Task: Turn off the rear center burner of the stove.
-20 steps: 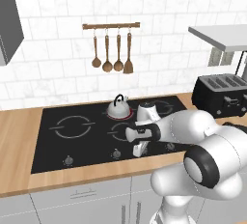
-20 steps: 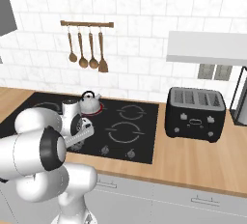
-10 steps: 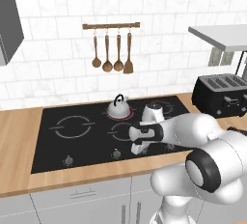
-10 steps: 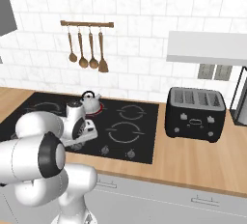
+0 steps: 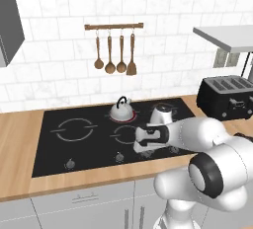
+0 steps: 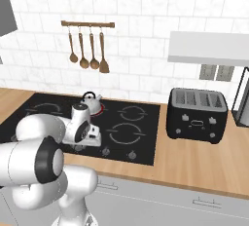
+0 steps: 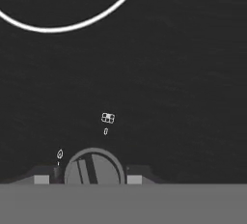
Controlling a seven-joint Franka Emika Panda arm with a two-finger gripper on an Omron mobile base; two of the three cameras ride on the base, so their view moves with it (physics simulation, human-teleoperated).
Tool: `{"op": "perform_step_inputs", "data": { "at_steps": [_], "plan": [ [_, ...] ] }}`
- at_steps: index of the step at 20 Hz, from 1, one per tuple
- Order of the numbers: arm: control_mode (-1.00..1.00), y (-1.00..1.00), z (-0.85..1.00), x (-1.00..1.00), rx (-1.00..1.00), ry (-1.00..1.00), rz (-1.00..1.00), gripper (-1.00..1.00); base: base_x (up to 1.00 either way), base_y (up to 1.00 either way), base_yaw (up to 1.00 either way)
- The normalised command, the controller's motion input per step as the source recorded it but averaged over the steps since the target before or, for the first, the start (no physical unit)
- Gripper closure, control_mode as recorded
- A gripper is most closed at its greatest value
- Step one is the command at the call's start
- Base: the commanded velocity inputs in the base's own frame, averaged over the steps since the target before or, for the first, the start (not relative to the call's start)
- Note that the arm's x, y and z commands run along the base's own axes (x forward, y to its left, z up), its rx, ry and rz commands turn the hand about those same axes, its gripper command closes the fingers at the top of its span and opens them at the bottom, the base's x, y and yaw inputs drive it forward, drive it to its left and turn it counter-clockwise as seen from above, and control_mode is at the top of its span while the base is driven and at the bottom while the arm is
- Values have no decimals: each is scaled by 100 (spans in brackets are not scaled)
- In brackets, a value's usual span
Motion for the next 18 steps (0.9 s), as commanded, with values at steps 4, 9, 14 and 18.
{"op": "perform_step_inputs", "data": {
  "at_steps": [4,9,14,18],
  "plan": [
    [-100,-31,0,0,25,0,-67,100,0,0,0],
    [-100,-42,-1,0,22,0,-74,100,0,0,0],
    [-100,-18,-12,-1,8,5,-78,100,0,0,0],
    [-100,-14,-3,-9,3,0,-8,100,0,0,0]
  ]
}}
